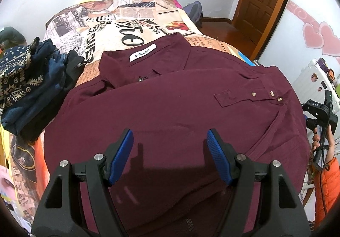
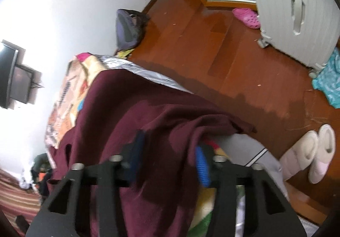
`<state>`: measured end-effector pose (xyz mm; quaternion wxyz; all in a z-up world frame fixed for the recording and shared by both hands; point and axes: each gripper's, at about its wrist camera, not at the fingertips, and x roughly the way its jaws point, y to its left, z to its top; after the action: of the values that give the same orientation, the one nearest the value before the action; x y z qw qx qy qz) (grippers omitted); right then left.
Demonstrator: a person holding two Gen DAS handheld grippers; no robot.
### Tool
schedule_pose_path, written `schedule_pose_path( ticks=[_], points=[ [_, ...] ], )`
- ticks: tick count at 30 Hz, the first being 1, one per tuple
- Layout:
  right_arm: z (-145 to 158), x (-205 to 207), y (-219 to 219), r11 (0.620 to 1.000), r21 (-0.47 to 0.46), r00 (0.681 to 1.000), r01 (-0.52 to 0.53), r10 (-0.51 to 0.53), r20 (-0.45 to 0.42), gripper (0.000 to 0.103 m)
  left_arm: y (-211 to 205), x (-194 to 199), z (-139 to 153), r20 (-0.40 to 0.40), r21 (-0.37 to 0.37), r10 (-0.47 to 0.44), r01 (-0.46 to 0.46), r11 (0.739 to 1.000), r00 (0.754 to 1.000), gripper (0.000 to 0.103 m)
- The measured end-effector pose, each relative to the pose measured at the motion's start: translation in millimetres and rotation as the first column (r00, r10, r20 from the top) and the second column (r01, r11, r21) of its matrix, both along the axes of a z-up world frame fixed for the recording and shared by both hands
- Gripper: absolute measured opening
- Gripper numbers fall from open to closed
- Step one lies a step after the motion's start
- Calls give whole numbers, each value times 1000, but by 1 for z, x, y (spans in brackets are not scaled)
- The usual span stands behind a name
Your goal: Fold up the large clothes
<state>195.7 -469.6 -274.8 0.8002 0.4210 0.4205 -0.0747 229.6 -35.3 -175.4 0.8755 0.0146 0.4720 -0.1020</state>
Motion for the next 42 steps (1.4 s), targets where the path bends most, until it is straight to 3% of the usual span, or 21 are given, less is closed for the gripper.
schedule_pose_path(
  ticks=[2,9,11,14,17,20,27,32,35,39,42],
  points=[
    [8,-3,1,1000,-17,1000,-3,3,15,10,3,-1,0,3,0,4,-4,1000,1000,70],
    [98,-21,32,987,-150,977,-52,82,199,7,11,-10,5,35,27,8,-8,1000,999,70],
    [133,-30,50,980,-178,945,-91,142,295,7,13,-13,8,43,18,3,-4,1000,999,70],
    [186,-46,90,943,-287,859,-168,283,427,7,16,-17,14,57,-6,4,-3,1000,998,70],
    [214,-56,137,887,-384,773,-257,427,469,7,19,-21,20,77,-19,5,-4,1000,997,70],
    [204,-48,180,827,-427,739,-365,537,408,7,22,-26,24,91,-24,7,-5,1000,996,70],
    [118,-19,233,737,-337,730,-586,660,175,7,35,-34,20,82,-14,15,-14,1000,997,70],
    [94,-15,242,717,-307,739,-626,671,58,10,41,-35,12,61,-17,32,-31,999,998,70],
    [103,-18,238,702,-298,731,-646,682,20,29,40,-33,10,55,-25,40,-39,999,998,70],
    [124,-32,222,732,-343,762,-589,644,65,60,35,-31,9,53,-33,34,-32,999,998,70],
    [138,-39,207,775,-337,792,-534,599,122,63,29,-29,9,55,-22,16,-15,1000,998,70]
  ],
)
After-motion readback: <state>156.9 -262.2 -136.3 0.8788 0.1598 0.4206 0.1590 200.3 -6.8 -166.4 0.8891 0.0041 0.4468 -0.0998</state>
